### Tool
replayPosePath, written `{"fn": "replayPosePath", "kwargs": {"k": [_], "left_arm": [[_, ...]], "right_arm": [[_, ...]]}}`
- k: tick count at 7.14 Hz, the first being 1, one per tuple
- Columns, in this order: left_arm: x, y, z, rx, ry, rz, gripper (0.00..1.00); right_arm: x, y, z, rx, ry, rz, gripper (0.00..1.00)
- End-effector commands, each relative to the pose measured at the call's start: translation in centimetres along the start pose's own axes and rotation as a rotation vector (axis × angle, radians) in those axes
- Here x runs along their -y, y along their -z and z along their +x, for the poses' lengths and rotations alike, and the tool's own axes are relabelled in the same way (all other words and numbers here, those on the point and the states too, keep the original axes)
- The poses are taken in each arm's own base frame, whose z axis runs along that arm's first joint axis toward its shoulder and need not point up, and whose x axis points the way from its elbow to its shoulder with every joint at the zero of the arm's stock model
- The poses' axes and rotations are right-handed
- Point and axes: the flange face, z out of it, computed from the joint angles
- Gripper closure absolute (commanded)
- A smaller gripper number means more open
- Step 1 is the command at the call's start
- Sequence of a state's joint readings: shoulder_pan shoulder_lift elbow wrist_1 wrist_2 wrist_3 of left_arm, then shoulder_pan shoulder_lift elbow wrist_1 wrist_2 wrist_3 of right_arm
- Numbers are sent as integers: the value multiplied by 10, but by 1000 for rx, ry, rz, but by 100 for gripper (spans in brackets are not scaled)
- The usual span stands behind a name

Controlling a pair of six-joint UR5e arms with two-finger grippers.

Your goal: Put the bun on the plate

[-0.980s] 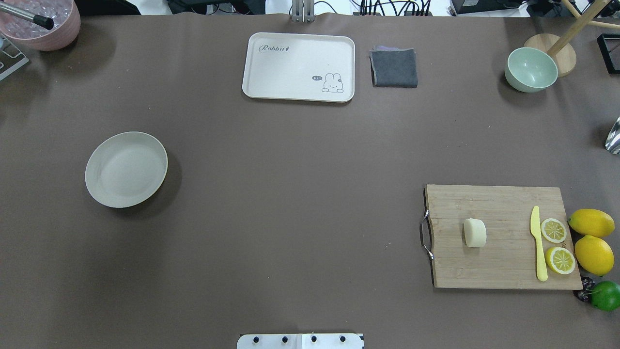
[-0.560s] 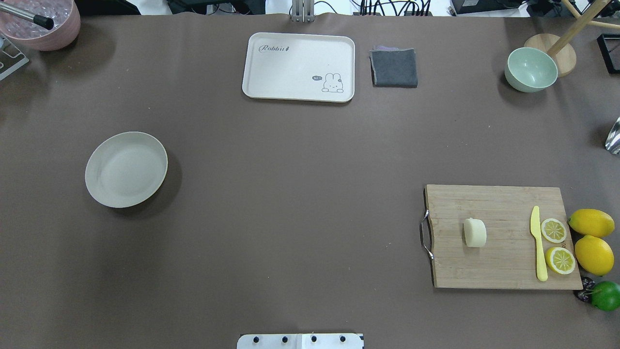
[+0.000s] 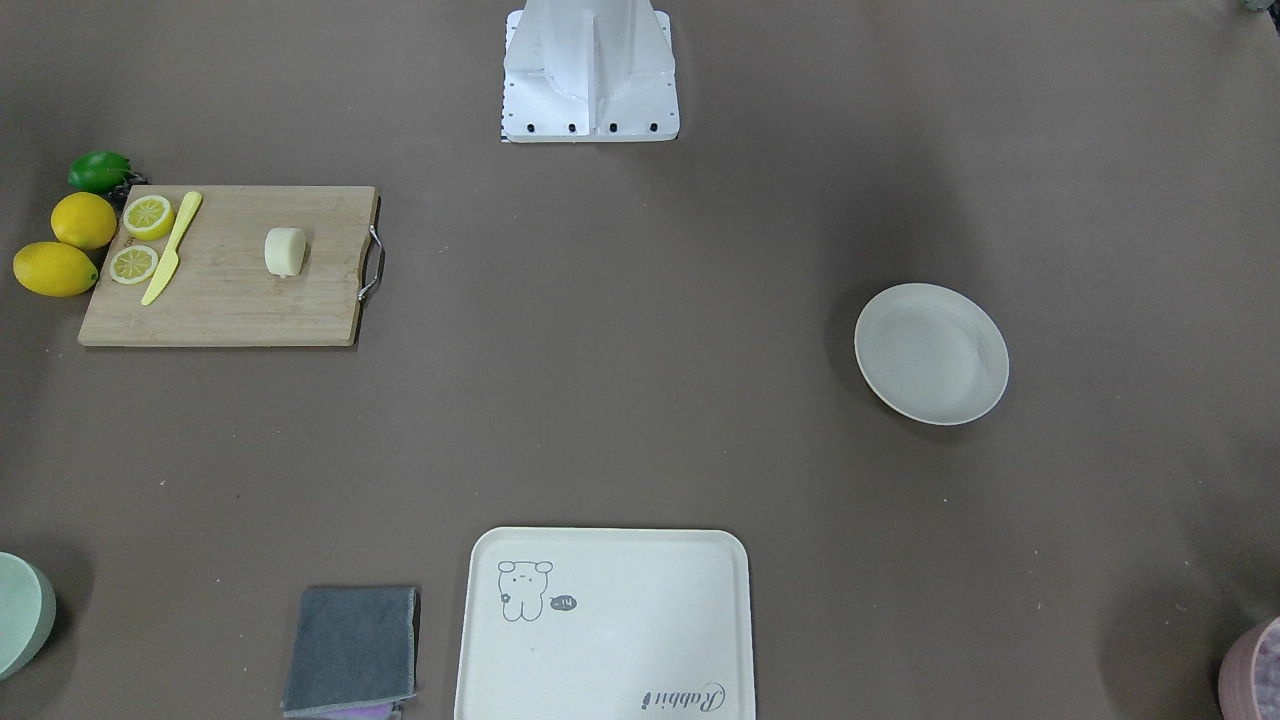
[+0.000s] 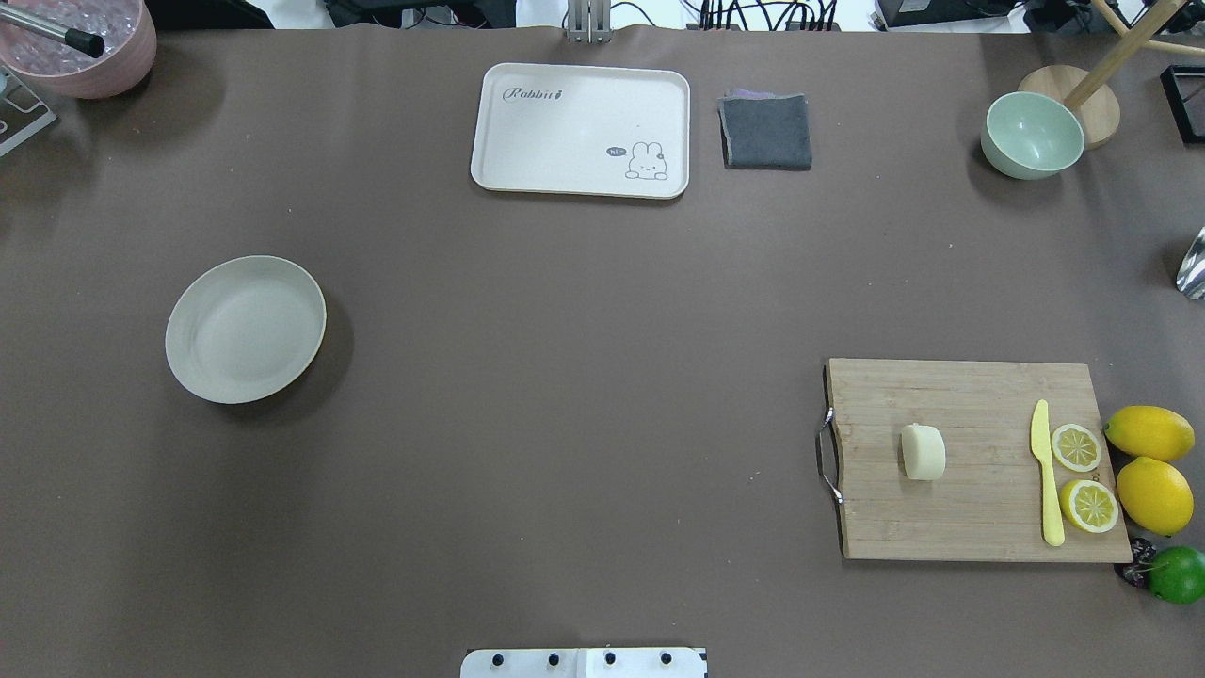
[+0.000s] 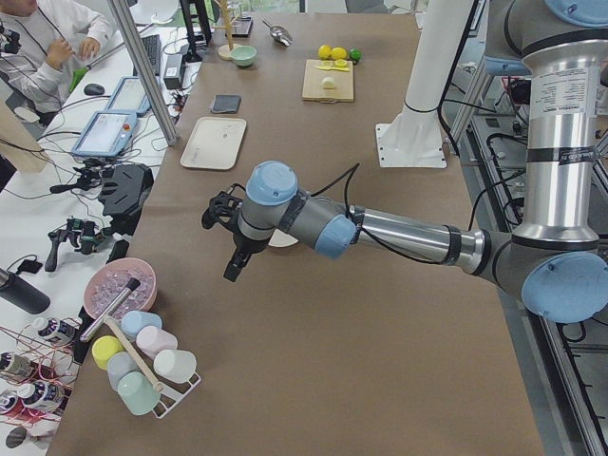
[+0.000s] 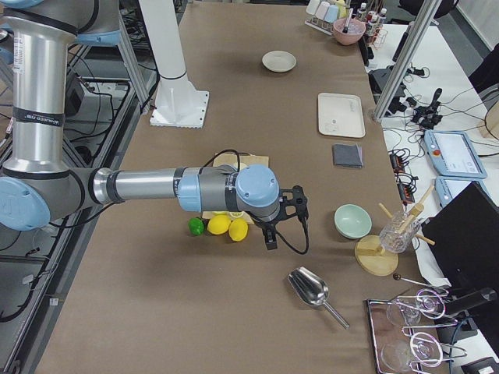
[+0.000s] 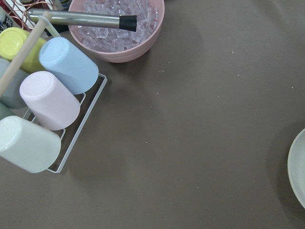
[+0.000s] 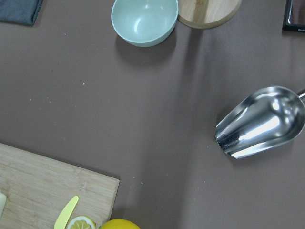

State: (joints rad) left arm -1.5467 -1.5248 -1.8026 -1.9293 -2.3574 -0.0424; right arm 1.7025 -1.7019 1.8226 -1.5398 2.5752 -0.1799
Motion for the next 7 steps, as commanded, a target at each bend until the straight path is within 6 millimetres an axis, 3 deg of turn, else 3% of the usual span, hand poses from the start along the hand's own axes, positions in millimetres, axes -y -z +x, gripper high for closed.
{"fn": "replayPosePath", "kwargs": {"k": [1,2,4,5,7], "left_arm": [[15,1,11,-20,-47,33,2],[33,-23,40,-59,-105,15,2],[42,-77,113,-143,64,-61,2],[34,-105,143,-178,114,-111,2],[17,-145,161,-204,142,-177,2]], "right_arm": [[-7,4,6,-37,89,70,0],[-1,3,6,-93,8,72,0],[25,-43,-49,-90,-120,24,0],[34,-68,-74,-112,-158,22,0],[37,-108,-107,-129,-162,25,0]]}}
